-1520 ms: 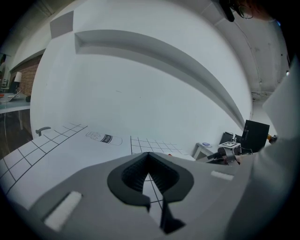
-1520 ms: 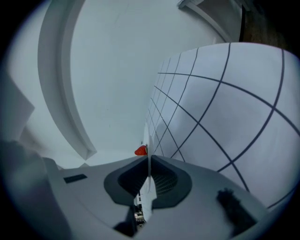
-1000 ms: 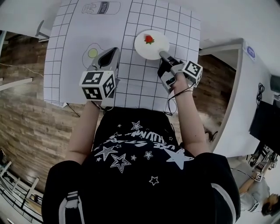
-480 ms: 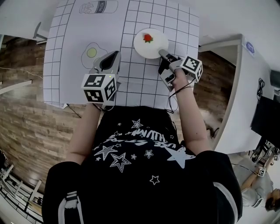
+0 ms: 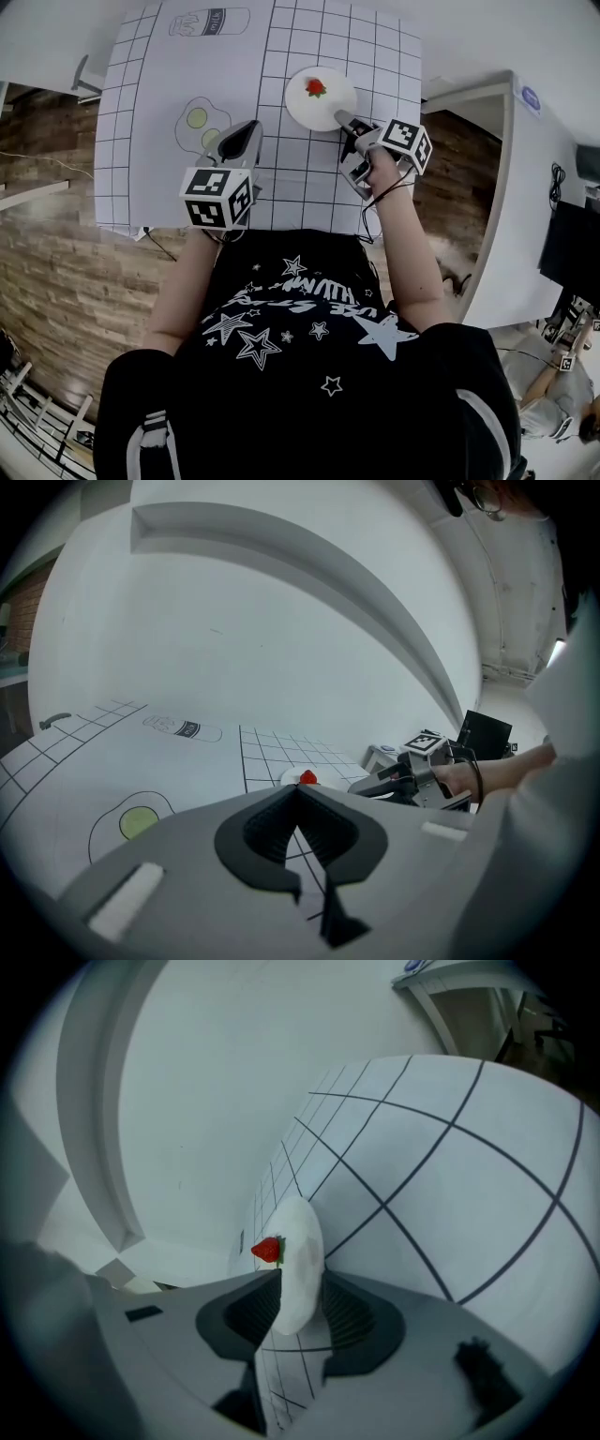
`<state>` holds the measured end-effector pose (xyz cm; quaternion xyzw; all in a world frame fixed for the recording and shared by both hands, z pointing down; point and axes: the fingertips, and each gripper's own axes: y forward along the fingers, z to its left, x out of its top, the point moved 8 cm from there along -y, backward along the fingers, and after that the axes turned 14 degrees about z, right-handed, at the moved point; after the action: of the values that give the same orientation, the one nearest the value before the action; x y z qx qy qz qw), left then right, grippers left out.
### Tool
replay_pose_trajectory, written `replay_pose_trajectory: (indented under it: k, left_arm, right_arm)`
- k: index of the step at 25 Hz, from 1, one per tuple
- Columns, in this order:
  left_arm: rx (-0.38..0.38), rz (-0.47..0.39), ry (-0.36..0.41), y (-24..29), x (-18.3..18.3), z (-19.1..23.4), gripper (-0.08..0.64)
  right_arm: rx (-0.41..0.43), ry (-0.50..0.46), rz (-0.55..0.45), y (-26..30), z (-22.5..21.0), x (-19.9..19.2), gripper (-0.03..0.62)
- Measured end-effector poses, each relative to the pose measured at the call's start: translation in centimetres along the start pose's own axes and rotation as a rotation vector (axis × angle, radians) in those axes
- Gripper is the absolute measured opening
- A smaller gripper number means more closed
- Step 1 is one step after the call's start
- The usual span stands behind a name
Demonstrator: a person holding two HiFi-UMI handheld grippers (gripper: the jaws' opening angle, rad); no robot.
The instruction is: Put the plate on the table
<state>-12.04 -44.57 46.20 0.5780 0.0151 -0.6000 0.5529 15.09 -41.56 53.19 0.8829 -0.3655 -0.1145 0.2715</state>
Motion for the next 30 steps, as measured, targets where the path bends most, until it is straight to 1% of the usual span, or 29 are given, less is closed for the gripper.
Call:
replay_pose_trajectory:
  k: [3,6,9,11,13,15,17,18,19,21,26,28,30]
  left_arm:
    - [0.000,-0.003,0.002,0.0,-0.1,0.1,0.009]
    - [0.009,-0.008,0.000,-0.2,0.0,0.2,0.009]
    - [0.017,-0.019,0.004,-0.3,0.2,0.0,0.009]
    - [0.023,-0.026,0.004,-0.5,0.2,-0.2,0.009]
    - [0.030,-0.034,0.002,-0.6,0.2,-0.7,0.009]
    - [0.036,-0.044,-0.002,-0.8,0.0,-1.4,0.009]
    - [0.040,-0.056,-0.004,-1.0,-0.2,-2.4,0.009]
    - [0.043,-0.061,-0.003,-1.1,-0.2,-3.0,0.009]
    - [0.045,-0.066,-0.001,-1.2,-0.3,-3.7,0.009]
    - [0.050,-0.075,0.002,-1.4,-0.4,-5.1,0.009]
    - [0.053,-0.092,0.013,-1.7,-0.9,-9.7,0.009]
    - [0.046,-0.097,0.003,-1.7,-1.1,-11.6,0.009]
    - [0.051,-0.104,-0.012,-2.1,-1.3,-13.1,0.009]
  right_arm:
    - [-0.024,-0.011,0.007,-0.2,-0.1,-0.1,0.135]
    - [-0.015,-0.009,0.002,-0.8,-0.1,-0.2,0.135]
    - [0.002,-0.012,-0.030,-1.9,-0.3,-0.4,0.135]
    - [0.041,-0.001,-0.074,-2.9,-0.6,-0.3,0.135]
    - [0.108,0.013,-0.116,-4.3,-0.9,0.0,0.135]
    - [0.165,0.004,-0.144,-5.9,-1.1,0.4,0.133]
    - [0.198,-0.026,-0.160,-7.6,-1.1,0.7,0.133]
    - [0.206,-0.045,-0.163,-8.4,-1.1,0.8,0.116]
    - [0.210,-0.066,-0.165,-9.1,-1.1,0.9,0.067]
    - [0.220,-0.101,-0.163,-10.6,-1.0,0.8,0.042]
    - [0.292,-0.111,-0.155,-14.3,-1.4,-0.5,0.026]
    - [0.295,-0.126,-0.136,-16.1,-1.6,-1.0,0.025]
    - [0.276,-0.165,-0.111,-17.8,-1.7,-1.5,0.025]
